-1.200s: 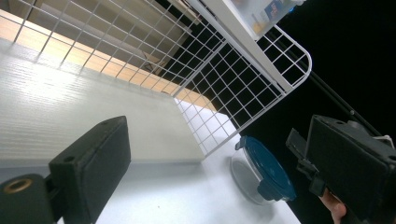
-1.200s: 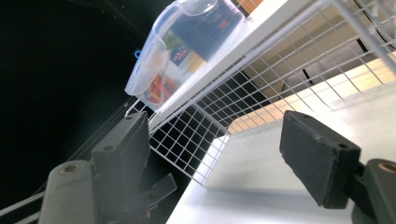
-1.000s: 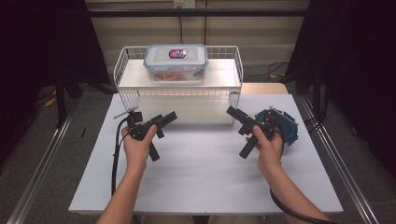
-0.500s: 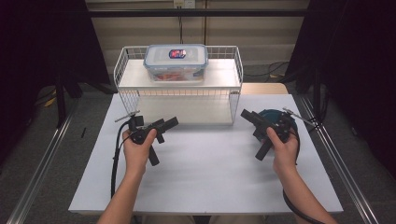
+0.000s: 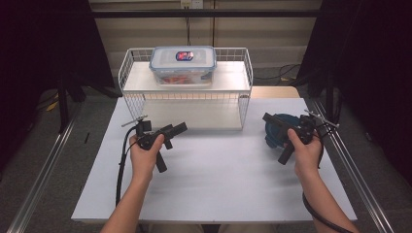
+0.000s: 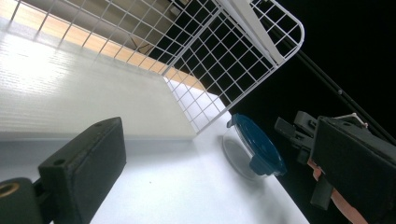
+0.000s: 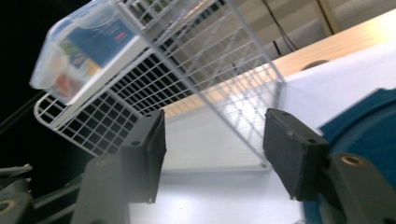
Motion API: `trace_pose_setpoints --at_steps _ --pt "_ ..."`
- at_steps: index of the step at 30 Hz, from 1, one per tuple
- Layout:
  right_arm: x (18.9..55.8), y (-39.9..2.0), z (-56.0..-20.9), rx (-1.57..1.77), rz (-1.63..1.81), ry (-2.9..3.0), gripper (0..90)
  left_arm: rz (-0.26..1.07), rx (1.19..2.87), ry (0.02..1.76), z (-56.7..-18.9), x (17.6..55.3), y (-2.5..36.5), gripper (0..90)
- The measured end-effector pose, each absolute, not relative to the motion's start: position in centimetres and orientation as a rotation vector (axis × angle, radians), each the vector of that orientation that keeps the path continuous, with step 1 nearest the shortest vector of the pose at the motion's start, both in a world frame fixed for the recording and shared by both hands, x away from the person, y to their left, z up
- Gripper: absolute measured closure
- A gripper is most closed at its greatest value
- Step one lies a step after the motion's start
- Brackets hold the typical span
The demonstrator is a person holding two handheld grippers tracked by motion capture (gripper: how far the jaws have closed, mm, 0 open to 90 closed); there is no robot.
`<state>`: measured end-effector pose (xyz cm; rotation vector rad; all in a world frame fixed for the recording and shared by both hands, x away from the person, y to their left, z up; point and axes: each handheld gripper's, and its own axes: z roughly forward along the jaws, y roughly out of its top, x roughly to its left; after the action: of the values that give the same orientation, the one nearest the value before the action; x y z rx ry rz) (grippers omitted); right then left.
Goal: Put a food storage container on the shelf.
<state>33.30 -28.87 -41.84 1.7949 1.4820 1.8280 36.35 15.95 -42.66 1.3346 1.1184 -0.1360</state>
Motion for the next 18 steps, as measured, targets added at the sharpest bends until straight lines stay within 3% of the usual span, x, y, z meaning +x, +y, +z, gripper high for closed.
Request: trace_pose_setpoints --at_steps 18 --pt "35.1 -34.6 -41.4 1.898 1.625 1.496 76.7 -0.146 1.314 1.116 -42.4 36.3 16.2 3.4"
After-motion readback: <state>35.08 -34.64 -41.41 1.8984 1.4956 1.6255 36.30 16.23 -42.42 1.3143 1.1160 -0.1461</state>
